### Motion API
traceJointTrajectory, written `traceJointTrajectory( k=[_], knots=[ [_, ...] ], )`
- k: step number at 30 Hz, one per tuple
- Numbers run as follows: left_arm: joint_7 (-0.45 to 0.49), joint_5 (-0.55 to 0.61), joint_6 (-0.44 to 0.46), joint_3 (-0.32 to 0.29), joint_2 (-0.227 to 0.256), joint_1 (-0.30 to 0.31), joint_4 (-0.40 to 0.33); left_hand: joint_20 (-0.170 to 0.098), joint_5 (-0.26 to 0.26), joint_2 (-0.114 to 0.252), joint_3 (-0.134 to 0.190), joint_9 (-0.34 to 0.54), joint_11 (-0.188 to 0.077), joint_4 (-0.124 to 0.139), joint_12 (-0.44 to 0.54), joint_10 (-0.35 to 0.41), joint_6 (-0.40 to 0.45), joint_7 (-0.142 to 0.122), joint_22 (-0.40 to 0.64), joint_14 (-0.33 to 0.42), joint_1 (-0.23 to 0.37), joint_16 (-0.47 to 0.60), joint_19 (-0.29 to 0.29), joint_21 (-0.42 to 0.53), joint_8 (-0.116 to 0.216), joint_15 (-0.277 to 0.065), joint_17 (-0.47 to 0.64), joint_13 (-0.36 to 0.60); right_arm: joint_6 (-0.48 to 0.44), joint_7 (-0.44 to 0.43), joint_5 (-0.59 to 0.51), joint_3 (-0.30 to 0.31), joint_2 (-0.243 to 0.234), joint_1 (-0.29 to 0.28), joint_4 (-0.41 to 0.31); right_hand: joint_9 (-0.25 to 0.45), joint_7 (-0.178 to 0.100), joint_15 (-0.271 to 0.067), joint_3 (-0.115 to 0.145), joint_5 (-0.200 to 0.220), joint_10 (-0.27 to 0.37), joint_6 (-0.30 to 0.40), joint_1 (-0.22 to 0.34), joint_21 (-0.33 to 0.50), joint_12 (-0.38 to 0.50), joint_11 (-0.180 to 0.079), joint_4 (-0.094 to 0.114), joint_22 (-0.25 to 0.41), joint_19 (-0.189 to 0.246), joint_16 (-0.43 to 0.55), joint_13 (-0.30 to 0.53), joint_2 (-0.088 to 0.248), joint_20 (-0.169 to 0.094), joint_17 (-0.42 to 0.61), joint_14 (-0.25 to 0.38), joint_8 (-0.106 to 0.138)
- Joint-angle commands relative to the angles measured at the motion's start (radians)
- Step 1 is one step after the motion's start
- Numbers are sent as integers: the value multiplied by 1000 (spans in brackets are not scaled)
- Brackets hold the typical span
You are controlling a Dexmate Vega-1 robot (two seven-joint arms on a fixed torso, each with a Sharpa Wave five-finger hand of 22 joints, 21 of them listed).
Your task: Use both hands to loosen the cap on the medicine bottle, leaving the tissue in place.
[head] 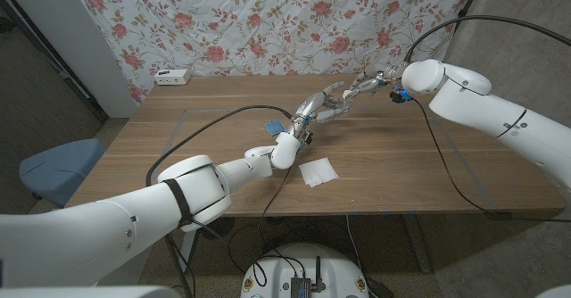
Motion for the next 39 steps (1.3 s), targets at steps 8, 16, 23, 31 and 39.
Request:
traceJointTrajectory(
  k=[8,16,23,31,39],
  knots=[
    [-2,-24,7,22,-12,-15,25,-3,9,5,9,3,-52,0,4,62,10,-3,1,-1,2,0,-8,-7,10,-28,3,3,29,2,31,17,6,-4,15,8,28,3,5,-8,-20,-8,-7,-4,-5,28,-8,3,-15,-5,2,-4,-2,3,-17,-4],
    [7,-20,6,29,-10,-15,20,-4,9,5,9,3,-53,-1,4,63,13,-4,1,0,2,1,-8,-8,10,-29,3,3,32,-16,41,29,4,-15,15,9,35,1,13,-9,-17,14,-1,-2,-3,33,-13,3,-16,-3,2,-1,-3,3,-16,5],
    [13,-10,6,30,-4,-13,8,-3,9,4,10,3,-52,-1,5,64,14,-5,1,-1,2,0,-8,-9,10,-29,3,3,28,-35,45,33,7,-23,16,11,30,0,28,-11,0,49,13,1,4,33,-21,4,-11,3,2,6,-4,3,-4,20],
    [21,-1,5,29,-3,-13,4,-3,8,3,10,3,-54,-1,5,64,15,-6,1,1,1,1,-10,-10,10,-31,3,3,30,-37,52,31,8,-21,22,13,22,-2,39,-13,13,76,22,4,8,31,-25,4,-4,6,2,11,-5,3,5,32],
    [24,4,6,27,-1,-13,2,-5,8,3,10,3,-54,-1,5,65,18,-7,1,0,1,1,-13,-11,10,-30,3,3,31,-41,53,28,12,-17,30,16,12,-6,50,-14,31,105,30,6,13,27,-26,4,2,9,2,18,-5,3,14,46]
  ],
)
